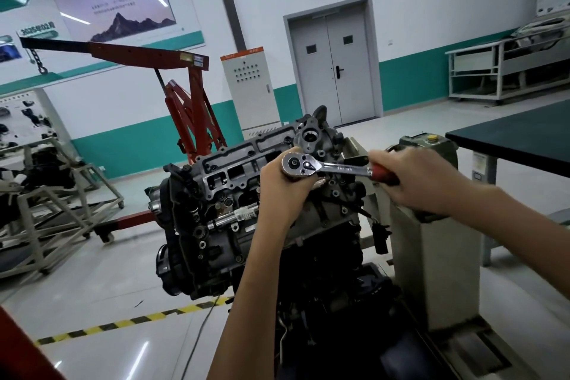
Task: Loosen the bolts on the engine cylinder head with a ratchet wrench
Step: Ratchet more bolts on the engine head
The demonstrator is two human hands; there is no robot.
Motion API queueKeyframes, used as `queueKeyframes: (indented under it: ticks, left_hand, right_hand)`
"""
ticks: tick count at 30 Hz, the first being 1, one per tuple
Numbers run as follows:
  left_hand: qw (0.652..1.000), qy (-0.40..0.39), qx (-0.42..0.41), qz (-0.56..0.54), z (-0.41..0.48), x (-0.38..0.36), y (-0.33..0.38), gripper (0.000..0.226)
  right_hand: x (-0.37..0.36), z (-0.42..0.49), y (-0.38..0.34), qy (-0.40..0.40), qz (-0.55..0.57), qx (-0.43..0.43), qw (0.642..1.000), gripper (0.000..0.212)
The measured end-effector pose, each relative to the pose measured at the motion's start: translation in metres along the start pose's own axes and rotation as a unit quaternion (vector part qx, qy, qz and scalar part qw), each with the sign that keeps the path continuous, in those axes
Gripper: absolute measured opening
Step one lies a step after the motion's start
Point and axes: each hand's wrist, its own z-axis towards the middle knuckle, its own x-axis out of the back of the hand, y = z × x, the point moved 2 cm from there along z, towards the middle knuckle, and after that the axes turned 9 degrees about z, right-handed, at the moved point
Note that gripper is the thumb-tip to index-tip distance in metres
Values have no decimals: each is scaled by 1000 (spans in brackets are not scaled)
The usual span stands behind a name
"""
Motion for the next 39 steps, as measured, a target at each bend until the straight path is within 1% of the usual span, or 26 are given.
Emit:
queueKeyframes:
  ticks: [1,3,5,7,9,10,11,12,14,16,18,20,22,24,25,27,29,31,32,34,35,36,37,39]
  left_hand:
    - [1000,6,-9,3,-2,0,0,33]
    - [999,15,-29,13,-5,-2,1,38]
    - [999,30,-33,20,-6,-5,3,37]
    - [999,48,-15,6,-7,-8,4,36]
    - [998,55,0,-33,-8,-10,5,33]
    - [997,53,2,-48,-9,-9,6,32]
    - [997,50,6,-53,-9,-9,6,31]
    - [998,47,15,-49,-9,-9,5,33]
    - [998,50,35,-26,-7,-9,5,39]
    - [998,49,43,-13,-5,-10,4,40]
    - [998,43,38,-16,-4,-10,4,29]
    - [999,32,34,-28,-4,-9,3,14]
    - [998,25,41,-31,-3,-8,4,11]
    - [998,19,46,-27,-4,-6,3,14]
    - [999,16,39,-21,-4,-6,2,18]
    - [1000,13,2,-1,-5,-4,0,22]
    - [999,19,-37,17,-5,-4,0,25]
    - [998,25,-49,21,-4,-6,1,29]
    - [999,25,-40,15,-5,-8,2,33]
    - [1000,28,-9,-6,-6,-11,4,37]
    - [999,32,2,-21,-7,-10,3,36]
    - [999,36,9,-34,-7,-9,2,35]
    - [998,36,15,-39,-7,-7,1,33]
    - [998,37,32,-26,-5,-6,0,36]
  right_hand:
    - [-12,-10,-3,-13,37,-34,999,18]
    - [-36,-35,-22,-27,162,-96,982,20]
    - [-57,-52,-54,16,283,-122,951,24]
    - [-79,-59,-88,71,367,-151,915,30]
    - [-96,-59,-117,89,438,-167,879,30]
    - [-101,-58,-124,92,453,-168,871,30]
    - [-102,-57,-123,94,453,-167,871,31]
    - [-99,-57,-116,90,439,-160,880,32]
    - [-83,-56,-91,67,379,-131,914,30]
    - [-62,-52,-55,30,280,-89,955,23]
    - [-38,-38,-21,-9,165,-46,985,21]
    - [-11,-17,0,-15,66,6,998,16]
    - [9,5,8,-6,1,51,999,15]
    - [16,13,9,11,-23,65,998,13]
    - [13,11,9,13,-17,55,998,13]
    - [-7,-7,4,2,36,7,999,17]
    - [-35,-34,-15,0,146,-48,988,22]
    - [-59,-55,-47,46,263,-94,959,24]
    - [-70,-61,-64,64,317,-117,939,27]
    - [-88,-65,-96,83,413,-134,897,33]
    - [-94,-63,-108,89,439,-133,884,32]
    - [-97,-62,-113,89,446,-133,880,29]
    - [-97,-61,-112,83,434,-130,888,27]
    - [-91,-60,-92,62,369,-118,920,24]
